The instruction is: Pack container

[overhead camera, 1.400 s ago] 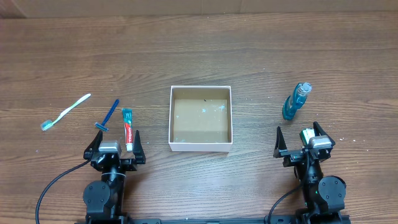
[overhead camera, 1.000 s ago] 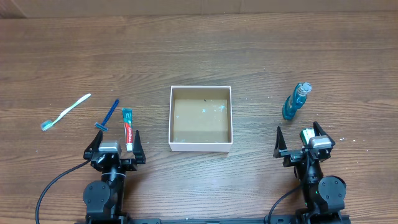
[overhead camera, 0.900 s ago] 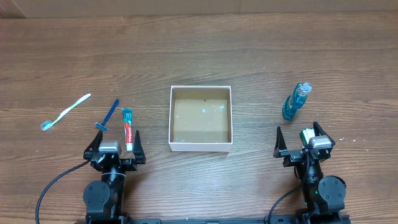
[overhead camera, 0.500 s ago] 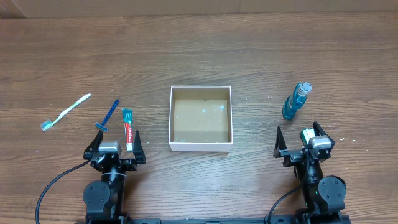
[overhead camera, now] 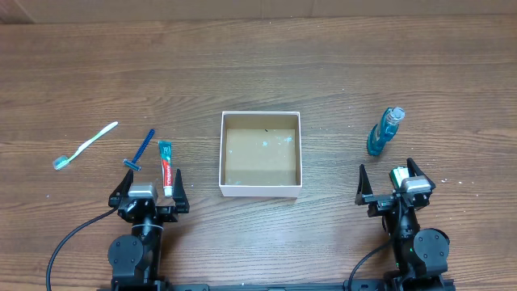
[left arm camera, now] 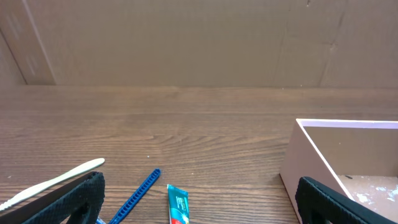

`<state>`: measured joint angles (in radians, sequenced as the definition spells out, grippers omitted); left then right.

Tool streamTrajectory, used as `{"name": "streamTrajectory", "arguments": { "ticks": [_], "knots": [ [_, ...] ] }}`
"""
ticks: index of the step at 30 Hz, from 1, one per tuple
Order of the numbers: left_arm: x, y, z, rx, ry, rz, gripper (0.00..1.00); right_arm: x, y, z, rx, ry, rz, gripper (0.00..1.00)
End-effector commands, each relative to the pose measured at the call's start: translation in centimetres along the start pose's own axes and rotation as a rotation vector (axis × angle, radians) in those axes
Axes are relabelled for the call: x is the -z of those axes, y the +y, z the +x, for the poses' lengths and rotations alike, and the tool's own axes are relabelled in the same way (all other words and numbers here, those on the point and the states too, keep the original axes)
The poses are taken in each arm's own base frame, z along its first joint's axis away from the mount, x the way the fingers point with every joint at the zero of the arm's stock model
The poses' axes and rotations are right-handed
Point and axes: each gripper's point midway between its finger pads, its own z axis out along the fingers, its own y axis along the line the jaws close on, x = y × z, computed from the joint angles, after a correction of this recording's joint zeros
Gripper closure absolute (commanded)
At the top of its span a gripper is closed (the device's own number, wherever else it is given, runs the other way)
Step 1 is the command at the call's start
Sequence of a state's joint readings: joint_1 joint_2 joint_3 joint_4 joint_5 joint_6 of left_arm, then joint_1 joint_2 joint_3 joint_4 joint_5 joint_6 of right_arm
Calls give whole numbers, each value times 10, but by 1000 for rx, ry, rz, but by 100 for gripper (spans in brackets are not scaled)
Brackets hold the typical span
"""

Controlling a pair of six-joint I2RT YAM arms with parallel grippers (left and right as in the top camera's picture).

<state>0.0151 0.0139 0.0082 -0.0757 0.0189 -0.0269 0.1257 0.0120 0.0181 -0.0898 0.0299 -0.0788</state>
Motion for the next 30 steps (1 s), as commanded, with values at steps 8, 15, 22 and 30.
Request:
{"name": "streamTrajectory", "arguments": {
  "ticks": [8, 15, 22, 30],
  "knots": [
    [0, 2, 0, 20, -5, -12, 0, 0, -1, 2, -55, -5, 4, 0],
    [0, 2, 0, 23, -5, -11, 0, -3, -4, 14, -160, 50, 25, 0],
    [10, -1, -22, 68, 25, 3, 0, -8, -5, -13, -187, 89, 35, 0],
    [15, -3, -82, 89, 102, -3, 0, -33, -18, -58, -249, 258, 131, 0]
  ]
}}
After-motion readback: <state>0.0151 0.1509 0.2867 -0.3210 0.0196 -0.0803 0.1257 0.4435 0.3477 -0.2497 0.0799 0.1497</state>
